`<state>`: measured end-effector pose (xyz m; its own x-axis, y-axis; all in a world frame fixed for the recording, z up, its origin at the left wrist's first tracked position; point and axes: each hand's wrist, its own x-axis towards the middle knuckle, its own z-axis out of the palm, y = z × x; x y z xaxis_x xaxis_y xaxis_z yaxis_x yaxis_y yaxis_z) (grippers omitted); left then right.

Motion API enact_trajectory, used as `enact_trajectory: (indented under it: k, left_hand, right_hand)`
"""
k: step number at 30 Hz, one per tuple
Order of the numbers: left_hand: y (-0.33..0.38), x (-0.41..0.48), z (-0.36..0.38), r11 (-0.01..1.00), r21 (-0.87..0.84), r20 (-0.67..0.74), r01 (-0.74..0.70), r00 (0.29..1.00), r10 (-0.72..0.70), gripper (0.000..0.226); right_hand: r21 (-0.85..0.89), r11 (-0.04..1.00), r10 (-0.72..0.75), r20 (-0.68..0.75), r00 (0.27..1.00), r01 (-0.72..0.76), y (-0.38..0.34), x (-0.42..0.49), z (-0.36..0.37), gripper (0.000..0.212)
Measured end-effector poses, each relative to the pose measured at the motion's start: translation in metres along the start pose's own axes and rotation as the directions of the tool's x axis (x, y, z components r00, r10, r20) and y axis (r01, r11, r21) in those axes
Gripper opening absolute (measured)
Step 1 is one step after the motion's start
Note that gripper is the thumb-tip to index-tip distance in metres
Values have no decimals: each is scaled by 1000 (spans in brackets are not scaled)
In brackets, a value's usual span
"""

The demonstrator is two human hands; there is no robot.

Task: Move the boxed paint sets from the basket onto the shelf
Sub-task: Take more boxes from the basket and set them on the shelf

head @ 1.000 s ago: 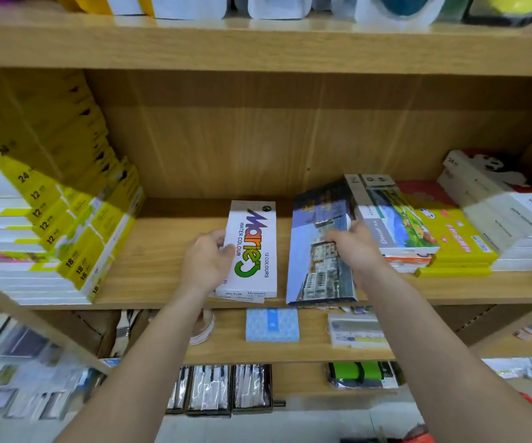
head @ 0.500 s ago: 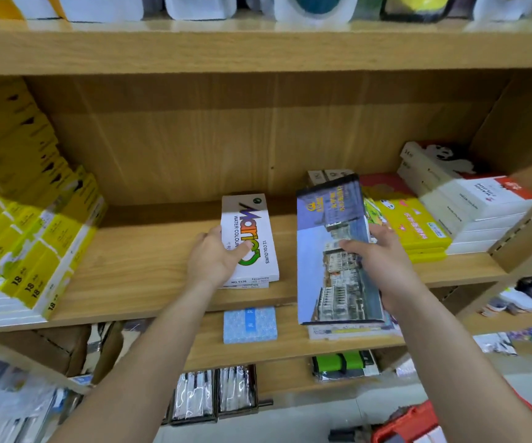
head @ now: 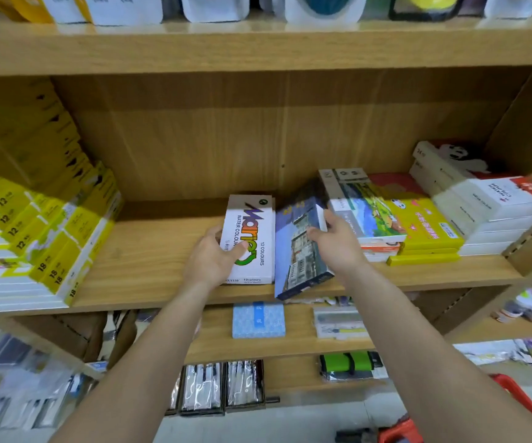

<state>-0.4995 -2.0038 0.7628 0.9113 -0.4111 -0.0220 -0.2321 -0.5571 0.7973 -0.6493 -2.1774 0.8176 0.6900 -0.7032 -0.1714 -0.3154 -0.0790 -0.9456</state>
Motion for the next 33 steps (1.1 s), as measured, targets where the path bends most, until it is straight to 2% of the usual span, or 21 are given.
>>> enact_trajectory:
  k: [5,7,8,9,10,11,13,15,17,23,25,29,33]
  left_hand:
    - [-18,1,-22,995,-72,-62,67,996,-71,35]
    - [-25,1,-32,993,-79,-88,87,992,-94,27]
    - [-28,0,-36,993,-77,-94,91,991,-98,27]
    - [-30,0,-39,993,-77,-96,88,991,-95,28]
    - [-33,-1,-40,994,-79,-92,76,992,-83,30]
    - [-35,-3,-41,995,-85,-85,57,994,-65,32]
    - [-36,-5,-41,992,-119,-74,29,996,-39,35]
    - [-37,-6,-40,984,-175,-67,33,997,-46,35]
    - [-39,-6,-41,966,-254,-46,40,998,-53,35]
    - [-34,-5,-49,900,-434,-72,25,995,-62,41]
    - [-31,0,-52,928,-372,-82,31,994,-66,40]
    - [-27,1,-48,944,-285,-36,165,982,-183,22]
    - [-23,-1,-43,926,-325,-31,192,976,-214,27]
  right_hand:
    - [-72,997,2,74,997,3,-5,34,24,55]
    - [-224,974,-8,127,992,37,-3,44,36,41]
    - [-392,917,-31,124,992,78,-2,44,42,33]
    - [-568,816,-81,82,993,113,2,45,48,29]
    - [-686,711,-175,38,984,153,6,42,53,31]
    - [-717,669,-268,15,963,197,9,35,59,36]
    - [-612,714,-366,87,927,340,15,21,71,37]
    - [-550,720,-348,242,906,424,21,7,88,41]
    - [-564,697,-316,313,896,443,26,-4,104,53]
    - [-526,731,-307,315,898,434,30,-8,117,61]
    - [-518,735,-299,331,895,438,32,-8,114,69]
    - [-521,718,-298,368,881,461,33,-12,110,72]
    - [-532,684,-316,400,861,498,36,-15,107,69]
